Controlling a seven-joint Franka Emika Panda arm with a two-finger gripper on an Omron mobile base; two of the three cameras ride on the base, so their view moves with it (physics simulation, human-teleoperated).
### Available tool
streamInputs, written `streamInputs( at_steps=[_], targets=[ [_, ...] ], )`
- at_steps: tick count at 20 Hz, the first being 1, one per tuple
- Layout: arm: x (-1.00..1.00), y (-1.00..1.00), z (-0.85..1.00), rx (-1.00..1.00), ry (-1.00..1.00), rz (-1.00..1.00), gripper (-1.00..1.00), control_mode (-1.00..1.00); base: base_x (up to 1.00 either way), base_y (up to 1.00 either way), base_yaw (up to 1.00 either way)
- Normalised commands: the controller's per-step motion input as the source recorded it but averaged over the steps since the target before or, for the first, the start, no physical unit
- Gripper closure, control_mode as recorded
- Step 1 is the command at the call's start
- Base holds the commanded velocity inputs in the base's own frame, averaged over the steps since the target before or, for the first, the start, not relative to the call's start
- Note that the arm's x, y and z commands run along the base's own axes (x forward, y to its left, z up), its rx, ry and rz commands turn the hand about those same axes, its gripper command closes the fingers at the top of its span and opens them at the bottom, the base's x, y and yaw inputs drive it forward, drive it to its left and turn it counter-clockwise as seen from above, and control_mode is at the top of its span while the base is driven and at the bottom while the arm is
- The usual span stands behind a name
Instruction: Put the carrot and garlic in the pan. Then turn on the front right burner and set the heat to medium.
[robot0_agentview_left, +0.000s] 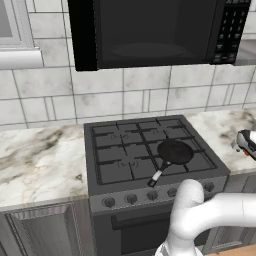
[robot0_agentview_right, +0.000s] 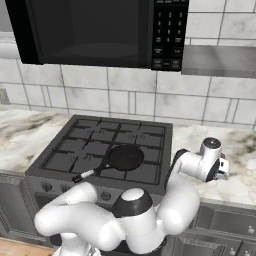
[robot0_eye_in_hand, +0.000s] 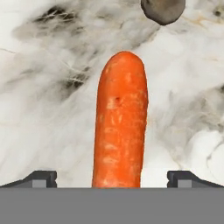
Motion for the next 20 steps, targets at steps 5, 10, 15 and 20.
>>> streamInputs(
  at_steps=[5,10,15,20],
  targets=[
    [0.22,-0.02,-0.31,0.00,0.03,0.00,-1.00,-1.00,0.00,0.00,0.00],
    [0.26,0.00,-0.31,-0.02,0.08,0.00,1.00,-1.00,0.00,0.00,0.00],
    [0.08,-0.02,-0.34,-0.01,0.06,-0.01,1.00,-1.00,0.00,0.00,0.00],
    [0.00,-0.12,-0.48,0.00,0.09,0.00,1.00,-1.00,0.00,0.00,0.00]
  ],
)
